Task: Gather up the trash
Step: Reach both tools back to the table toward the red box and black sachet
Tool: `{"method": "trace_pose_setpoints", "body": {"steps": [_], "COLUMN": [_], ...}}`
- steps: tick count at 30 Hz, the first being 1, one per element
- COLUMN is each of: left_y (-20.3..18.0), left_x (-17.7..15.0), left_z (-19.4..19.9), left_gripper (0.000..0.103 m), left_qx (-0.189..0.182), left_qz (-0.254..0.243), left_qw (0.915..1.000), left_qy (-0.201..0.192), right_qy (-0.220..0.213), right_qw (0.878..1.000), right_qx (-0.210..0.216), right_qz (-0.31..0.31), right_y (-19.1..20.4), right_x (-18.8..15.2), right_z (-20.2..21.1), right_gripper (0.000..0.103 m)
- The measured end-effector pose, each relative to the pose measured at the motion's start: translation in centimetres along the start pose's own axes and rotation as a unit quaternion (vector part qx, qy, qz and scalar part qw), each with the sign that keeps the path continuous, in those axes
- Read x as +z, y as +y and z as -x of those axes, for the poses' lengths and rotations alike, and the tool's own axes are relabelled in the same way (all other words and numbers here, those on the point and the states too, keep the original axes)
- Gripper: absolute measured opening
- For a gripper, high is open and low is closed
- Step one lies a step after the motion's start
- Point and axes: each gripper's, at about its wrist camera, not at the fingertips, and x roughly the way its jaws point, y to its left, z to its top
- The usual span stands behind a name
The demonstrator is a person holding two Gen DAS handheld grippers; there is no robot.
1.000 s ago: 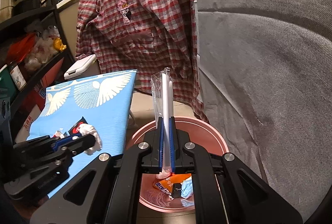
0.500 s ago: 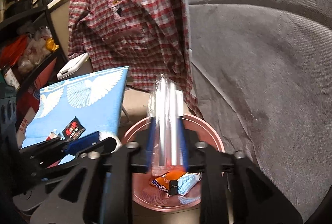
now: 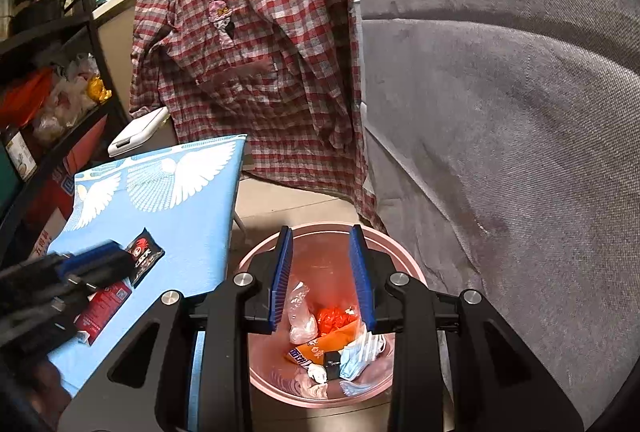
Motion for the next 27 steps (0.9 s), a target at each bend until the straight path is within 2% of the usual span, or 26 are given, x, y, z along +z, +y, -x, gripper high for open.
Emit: {"method": "trace_pose_setpoints", "body": {"steps": [8,11,15,23,27], "left_y": [6.9,10.1,13.9,18.2,19.7], "left_x": [0.0,0.1,-0.4,-1.8,-2.8], "left_z": [6.6,8.9,11.4,11.2,10.1], "left_gripper": [0.029,0.029,0.029,0.029,0.029], "left_qx": [0.041,0.064,0.083,0.098,0.098], "left_qz": [0.036,0.057,0.079,0.070,0.072], "left_qw": [0.9978,0.9951,0.9921,0.9926,0.9926], "left_qy": [-0.037,-0.048,-0.051,-0.021,-0.003], "right_qy": [-0.016,-0.022,-0.024,0.007,0.039], "right_qw": [0.999,0.998,0.996,0.989,0.982], "right_qx": [0.030,0.054,0.084,0.138,0.170], "right_qz": [0.011,0.012,0.022,0.058,0.071], "right_y": [2.8,4.4,6.8,12.0,14.7], "right_x": [-0.4,-0.3,-0.4,-1.5,-2.3], "right_z": [1.5,2.2,2.3,0.3,-1.5], "right_gripper": [0.030,0.021,0.017,0.017,0.017]}}
